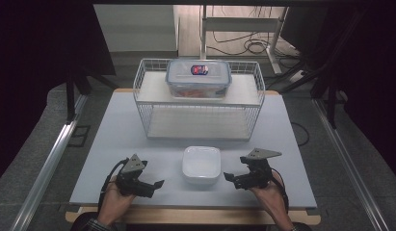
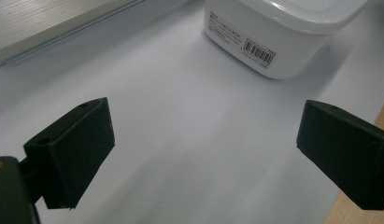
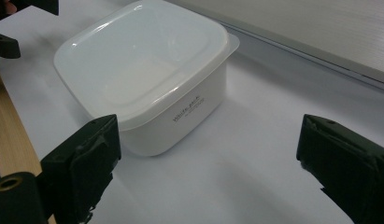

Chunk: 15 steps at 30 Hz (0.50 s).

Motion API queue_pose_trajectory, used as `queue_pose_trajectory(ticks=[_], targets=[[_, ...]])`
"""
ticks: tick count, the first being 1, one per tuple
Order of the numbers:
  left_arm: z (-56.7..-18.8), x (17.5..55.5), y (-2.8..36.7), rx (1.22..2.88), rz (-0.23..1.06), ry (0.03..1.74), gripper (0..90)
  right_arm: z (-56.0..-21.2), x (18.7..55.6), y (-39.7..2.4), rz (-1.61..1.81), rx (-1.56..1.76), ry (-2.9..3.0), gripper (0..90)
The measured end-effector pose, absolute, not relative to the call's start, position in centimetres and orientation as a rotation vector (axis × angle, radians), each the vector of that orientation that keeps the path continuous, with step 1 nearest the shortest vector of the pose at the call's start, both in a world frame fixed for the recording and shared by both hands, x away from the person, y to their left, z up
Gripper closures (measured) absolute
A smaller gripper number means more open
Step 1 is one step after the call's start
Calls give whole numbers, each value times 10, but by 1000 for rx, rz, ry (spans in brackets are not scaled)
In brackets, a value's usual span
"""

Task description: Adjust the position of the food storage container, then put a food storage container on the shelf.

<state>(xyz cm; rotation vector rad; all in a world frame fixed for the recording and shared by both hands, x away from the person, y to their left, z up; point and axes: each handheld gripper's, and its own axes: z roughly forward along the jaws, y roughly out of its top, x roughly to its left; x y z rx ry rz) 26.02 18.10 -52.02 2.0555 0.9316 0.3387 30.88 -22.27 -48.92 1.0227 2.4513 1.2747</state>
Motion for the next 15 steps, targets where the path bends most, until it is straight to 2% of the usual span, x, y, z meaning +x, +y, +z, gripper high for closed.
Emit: queue_pose_trajectory(ticks=[15], targets=[[-517, 260, 178, 2046, 307, 942, 33, -489, 309, -219, 1247, 1025, 2462, 22]])
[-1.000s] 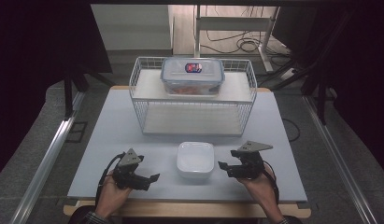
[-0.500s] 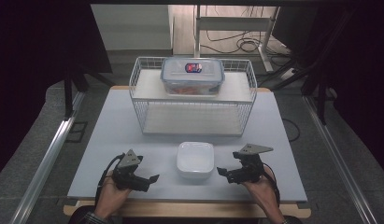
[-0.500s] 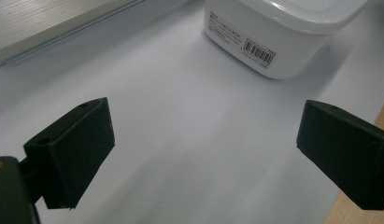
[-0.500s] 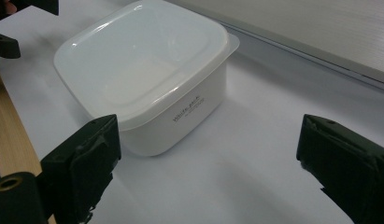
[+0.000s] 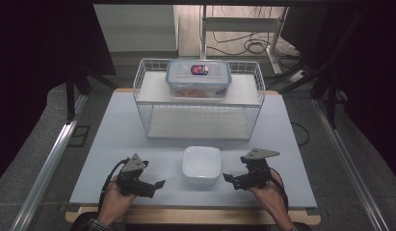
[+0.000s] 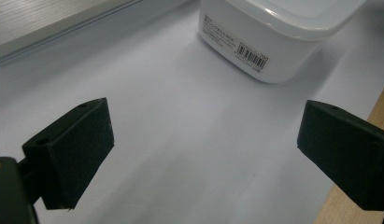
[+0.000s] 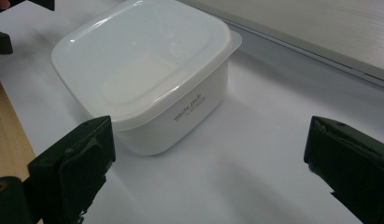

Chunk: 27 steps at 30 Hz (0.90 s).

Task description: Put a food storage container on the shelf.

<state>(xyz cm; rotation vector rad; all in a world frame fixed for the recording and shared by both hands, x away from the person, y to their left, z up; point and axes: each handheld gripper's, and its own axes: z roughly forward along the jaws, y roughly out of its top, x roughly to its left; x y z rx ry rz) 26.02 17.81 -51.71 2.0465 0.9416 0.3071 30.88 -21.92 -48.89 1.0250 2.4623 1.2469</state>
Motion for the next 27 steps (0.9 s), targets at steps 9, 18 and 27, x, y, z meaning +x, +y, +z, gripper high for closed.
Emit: queue_pose_trajectory(ticks=[9, 18, 27], targets=[[-512, 262, 172, 2049, 295, 940, 32, -486, 310, -218, 1266, 1031, 2448, 18], [-501, 269, 163, 2029, 264, 901, 39, -483, 312, -209, 1245, 1020, 2449, 16], [-493, 282, 152, 2040, 268, 887, 79, -475, 313, -198, 1254, 1042, 2474, 26]])
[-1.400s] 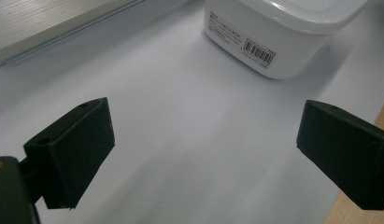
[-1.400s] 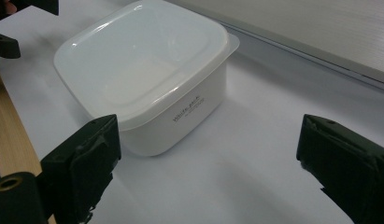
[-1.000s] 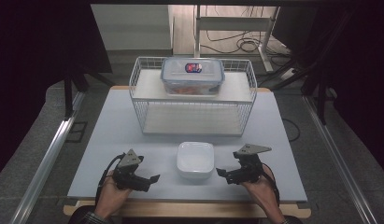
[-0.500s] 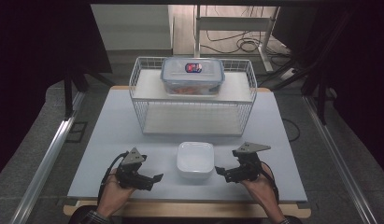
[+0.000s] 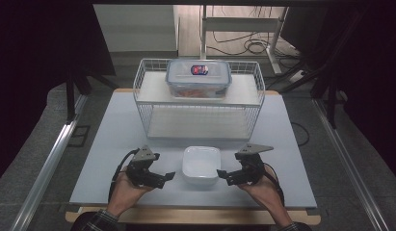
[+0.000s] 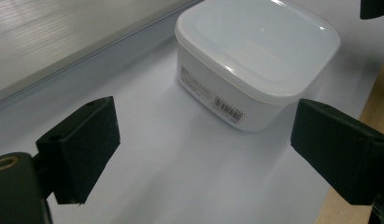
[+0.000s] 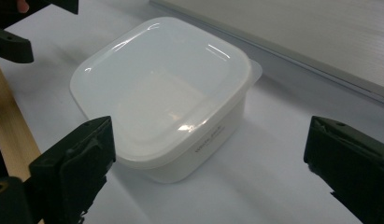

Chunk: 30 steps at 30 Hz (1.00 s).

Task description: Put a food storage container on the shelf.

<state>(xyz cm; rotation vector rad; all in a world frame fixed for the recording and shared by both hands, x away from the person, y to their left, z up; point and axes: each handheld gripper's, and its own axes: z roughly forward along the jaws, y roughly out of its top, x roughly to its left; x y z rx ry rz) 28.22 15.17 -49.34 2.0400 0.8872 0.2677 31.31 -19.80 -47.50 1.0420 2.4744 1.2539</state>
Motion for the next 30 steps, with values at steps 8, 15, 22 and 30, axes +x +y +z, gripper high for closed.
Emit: queue_pose_trajectory(ticks=[8, 15, 22, 30], targets=[[-486, 301, 138, 2057, 243, 873, 93, -470, 320, -188, 1247, 1066, 2525, 92], [-480, 318, 119, 2084, 231, 839, 102, -471, 334, -181, 1237, 1111, 2544, 190], [-495, 330, 109, 2092, 190, 862, 107, -482, 341, -181, 1243, 1157, 2541, 242], [-509, 337, 110, 2018, 9, 878, 114, -488, 341, -181, 1270, 1195, 2553, 267]])
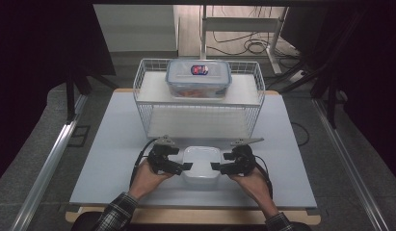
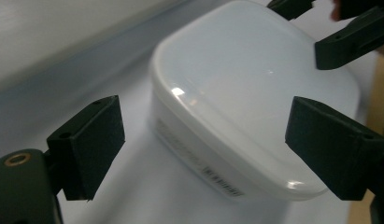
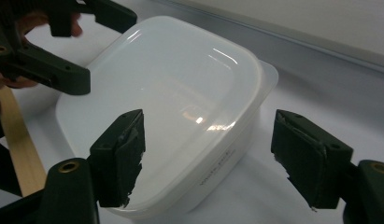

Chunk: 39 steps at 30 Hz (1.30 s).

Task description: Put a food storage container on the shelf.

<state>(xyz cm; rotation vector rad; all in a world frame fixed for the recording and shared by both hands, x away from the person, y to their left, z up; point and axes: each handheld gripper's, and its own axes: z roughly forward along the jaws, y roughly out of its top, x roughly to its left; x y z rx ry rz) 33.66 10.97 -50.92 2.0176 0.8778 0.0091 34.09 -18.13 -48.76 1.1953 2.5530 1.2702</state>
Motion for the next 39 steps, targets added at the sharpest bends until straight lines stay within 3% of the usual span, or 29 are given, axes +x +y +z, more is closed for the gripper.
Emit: queue_pose_trajectory(ticks=[3, 8, 11, 13, 16, 21, 28, 33, 39], targets=[[-513, 337, 106, 2004, -98, 865, 127, -489, 341, -182, 1305, 1217, 2570, 319], [-506, 330, 104, 2028, -115, 912, 196, -489, 339, -183, 1321, 1263, 2604, 358], [-501, 323, 106, 2038, -96, 928, 286, -487, 337, -184, 1302, 1327, 2612, 395], [-496, 316, 109, 2034, -60, 936, 406, -483, 332, -187, 1290, 1339, 2602, 475], [-493, 312, 113, 2027, -60, 950, 515, -478, 325, -189, 1283, 1342, 2575, 561], [-490, 310, 115, 1978, -49, 978, 622, -475, 323, -193, 1313, 1376, 2532, 648], [-491, 307, 114, 1922, -25, 1039, 676, -474, 322, -195, 1350, 1424, 2463, 699], [-490, 306, 116, 1875, -12, 1063, 774, -471, 320, -196, 1364, 1426, 2415, 774], [-492, 307, 118, 1865, -1, 1071, 787, -472, 318, -194, 1371, 1399, 2389, 777]])
